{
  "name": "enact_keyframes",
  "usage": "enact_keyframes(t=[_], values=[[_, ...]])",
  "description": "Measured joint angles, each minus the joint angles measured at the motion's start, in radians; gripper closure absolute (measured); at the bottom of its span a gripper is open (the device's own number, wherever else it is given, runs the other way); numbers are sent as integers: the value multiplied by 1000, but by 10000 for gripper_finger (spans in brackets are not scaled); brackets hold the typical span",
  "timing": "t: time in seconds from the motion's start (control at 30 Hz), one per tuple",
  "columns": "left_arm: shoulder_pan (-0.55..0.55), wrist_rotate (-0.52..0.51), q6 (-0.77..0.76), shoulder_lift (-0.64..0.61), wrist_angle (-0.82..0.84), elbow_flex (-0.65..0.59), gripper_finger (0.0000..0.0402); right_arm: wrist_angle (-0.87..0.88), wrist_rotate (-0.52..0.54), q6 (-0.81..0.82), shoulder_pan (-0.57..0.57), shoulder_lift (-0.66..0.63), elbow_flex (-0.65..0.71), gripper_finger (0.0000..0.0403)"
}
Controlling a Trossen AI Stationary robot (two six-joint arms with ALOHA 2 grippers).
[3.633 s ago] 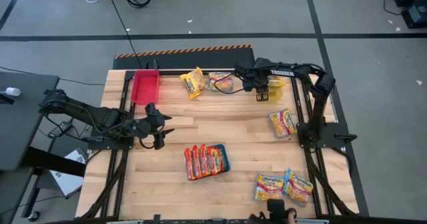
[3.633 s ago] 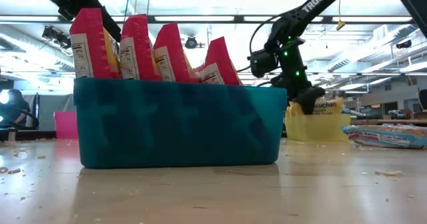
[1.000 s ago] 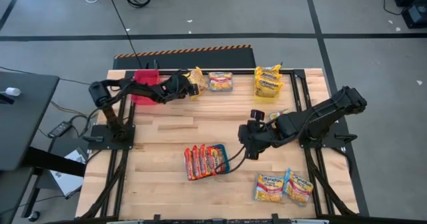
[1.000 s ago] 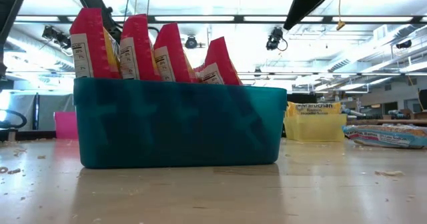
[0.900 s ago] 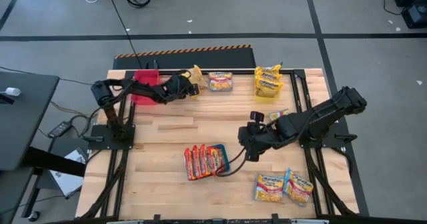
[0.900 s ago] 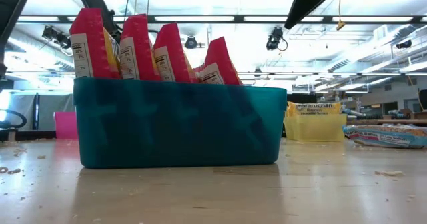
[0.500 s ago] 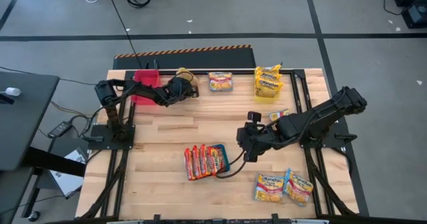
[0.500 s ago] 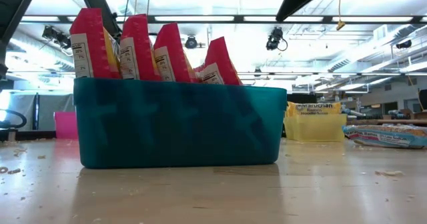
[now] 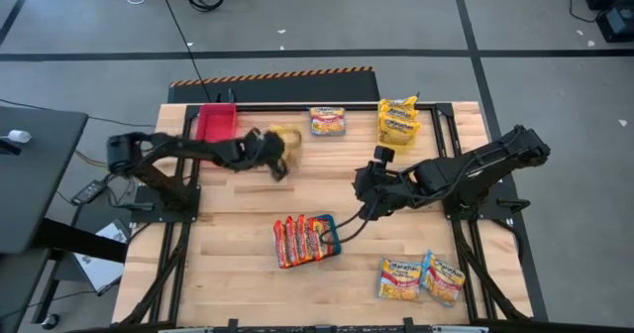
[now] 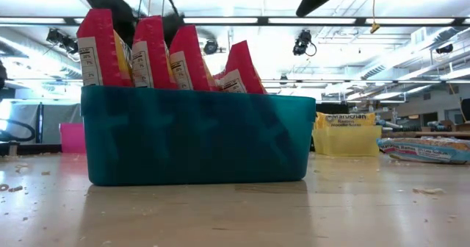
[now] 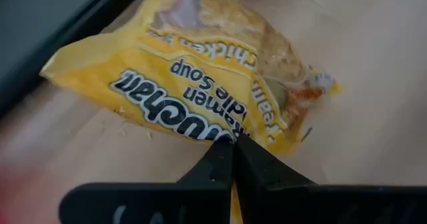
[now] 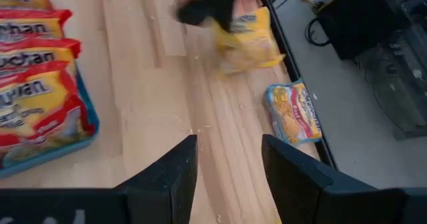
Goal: Sort Maruchan noodles
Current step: Put the yellow noodle pack into the yellow bin
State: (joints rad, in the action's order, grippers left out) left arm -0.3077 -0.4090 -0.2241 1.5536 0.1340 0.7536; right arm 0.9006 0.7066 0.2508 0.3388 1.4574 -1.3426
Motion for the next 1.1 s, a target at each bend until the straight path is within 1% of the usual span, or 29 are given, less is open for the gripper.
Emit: enact_keyframes(t=[0.07, 0.13, 0.2, 0.27, 0.33, 0.37, 0.4, 0.47, 0.53, 0.7, 0.77, 0.83, 0.93, 1.0, 1.1], values=[[86, -20, 143, -46, 81, 0, 395, -2, -6, 0, -13, 1, 0, 231], [177, -47, 257, -75, 144, 0, 395, -20, -44, 0, -30, 10, 0, 228], [266, -93, 346, -97, 181, 0, 395, -47, -119, 0, -48, 18, 6, 220], [348, -150, 439, -99, 187, 1, 396, -133, -197, -1, -68, 29, 18, 206], [421, -217, 542, -108, 207, 0, 396, -223, -238, -20, -82, 31, 43, 188], [452, -255, 589, -108, 195, 1, 396, -303, -244, -24, -89, 31, 60, 178], [479, -301, 628, -108, 194, 1, 396, -368, -247, -25, -95, 31, 71, 169], [520, -416, 692, -108, 191, 1, 396, -429, -252, -42, -105, 30, 82, 152], [546, -511, 734, -108, 186, 1, 396, -500, -266, -69, -114, 30, 90, 137], [580, -632, 788, -108, 150, 1, 396, -699, -368, -92, -141, 54, 162, 107], [587, -696, 816, -108, 113, 1, 396, -777, -363, -66, -151, 79, 197, 99], [593, -747, 871, -108, 49, 1, 396, -829, -310, -45, -160, 109, 225, 97], [593, -759, 961, -108, -72, 1, 396, -872, -228, -72, -175, 159, 233, 99], [590, -750, 1010, -108, -149, 1, 396, -925, -199, -103, -187, 191, 233, 103], [579, -735, 1063, -108, -236, 1, 396, -1022, -214, -120, -209, 241, 233, 107]])
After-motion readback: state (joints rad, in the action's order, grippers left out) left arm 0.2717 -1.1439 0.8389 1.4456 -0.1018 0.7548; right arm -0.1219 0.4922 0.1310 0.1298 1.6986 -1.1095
